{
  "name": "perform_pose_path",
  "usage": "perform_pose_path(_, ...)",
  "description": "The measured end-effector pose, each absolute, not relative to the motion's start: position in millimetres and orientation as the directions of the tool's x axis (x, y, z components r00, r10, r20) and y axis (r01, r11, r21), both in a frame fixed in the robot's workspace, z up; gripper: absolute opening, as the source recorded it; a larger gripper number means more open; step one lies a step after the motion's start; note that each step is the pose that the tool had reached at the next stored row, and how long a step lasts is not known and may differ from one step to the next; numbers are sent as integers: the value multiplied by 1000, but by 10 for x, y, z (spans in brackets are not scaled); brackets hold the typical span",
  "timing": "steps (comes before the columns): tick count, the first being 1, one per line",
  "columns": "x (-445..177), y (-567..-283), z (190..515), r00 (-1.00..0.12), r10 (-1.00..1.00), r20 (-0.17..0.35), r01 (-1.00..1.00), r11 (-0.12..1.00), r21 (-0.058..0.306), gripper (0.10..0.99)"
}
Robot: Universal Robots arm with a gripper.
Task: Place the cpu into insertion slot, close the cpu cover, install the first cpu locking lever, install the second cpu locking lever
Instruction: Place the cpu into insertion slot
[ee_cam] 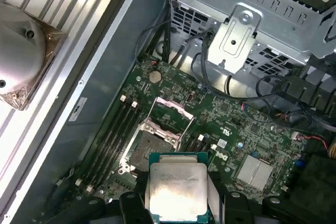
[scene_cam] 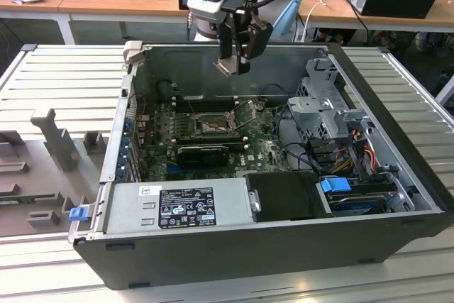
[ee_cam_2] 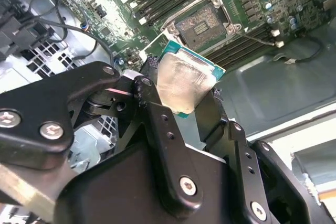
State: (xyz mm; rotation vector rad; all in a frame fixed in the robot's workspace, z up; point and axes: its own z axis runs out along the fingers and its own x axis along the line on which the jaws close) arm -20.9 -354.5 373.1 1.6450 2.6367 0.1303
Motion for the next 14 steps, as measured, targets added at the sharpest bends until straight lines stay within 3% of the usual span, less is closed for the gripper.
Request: perform_pose_path(14, -209, -3545, 3723, -222, 975, 16, 972, 220, 87, 525)
